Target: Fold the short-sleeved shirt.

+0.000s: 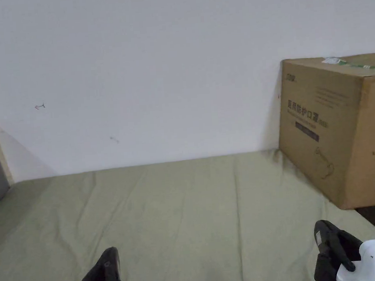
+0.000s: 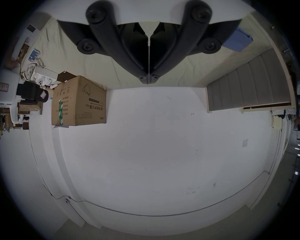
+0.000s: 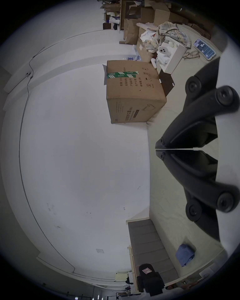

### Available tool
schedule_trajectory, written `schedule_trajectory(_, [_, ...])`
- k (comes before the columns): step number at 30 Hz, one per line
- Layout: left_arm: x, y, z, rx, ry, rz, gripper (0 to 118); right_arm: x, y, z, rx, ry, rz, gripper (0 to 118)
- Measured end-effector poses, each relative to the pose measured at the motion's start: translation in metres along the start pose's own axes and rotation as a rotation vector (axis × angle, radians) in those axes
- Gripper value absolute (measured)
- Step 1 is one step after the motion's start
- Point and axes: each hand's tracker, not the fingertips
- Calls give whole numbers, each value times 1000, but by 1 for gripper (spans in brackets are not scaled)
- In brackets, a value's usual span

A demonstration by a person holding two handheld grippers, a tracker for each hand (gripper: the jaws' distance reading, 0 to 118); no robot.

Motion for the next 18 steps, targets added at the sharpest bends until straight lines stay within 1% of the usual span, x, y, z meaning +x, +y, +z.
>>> schedule_trajectory(1, [0, -2, 0, -4, 11, -3, 0, 0, -1, 2, 5, -10, 6, 0])
schedule_trajectory(2, [0, -3, 1, -3, 22, -8, 1, 0, 0, 4, 15, -17, 8, 4])
schedule_trajectory(3, [0, -3, 2, -2, 32, -14, 2, 0, 0, 6, 27, -22, 7, 10])
schedule_trajectory(4, [-1, -3, 2, 2, 32, -12, 7, 0, 1, 7, 33, -22, 5, 22])
schedule_trajectory(5, [-1, -2, 4, 9, 34, -10, 16, 0, 1, 7, 35, -26, 5, 45])
schedule_trajectory(6, [-2, -1, 4, 14, 33, -4, 29, 0, 2, 7, 34, -26, 5, 70])
schedule_trajectory(7, [-2, 1, 4, 16, 33, 1, 48, -1, 3, 5, 26, -28, 7, 92])
schedule_trajectory(8, [-2, 2, 3, 13, 35, 0, 77, -3, 4, 4, 18, -34, 12, 111])
schedule_trajectory(9, [-2, 4, 3, 10, 34, 1, 97, -5, 3, 3, 19, -40, 16, 118])
schedule_trajectory(10, [-2, 4, 3, 8, 34, -1, 111, -5, 3, 4, 23, -42, 19, 118])
schedule_trajectory(11, [-2, 4, 4, 11, 33, -3, 116, -8, 2, 5, 41, -31, 22, 118])
schedule_trajectory(15, [-1, 7, 10, 23, 29, -29, 116, -16, 3, 8, 41, -17, 56, 118])
schedule_trajectory(18, [-2, 7, 12, 12, 9, -36, 116, -21, 3, 9, 34, 2, 58, 118])
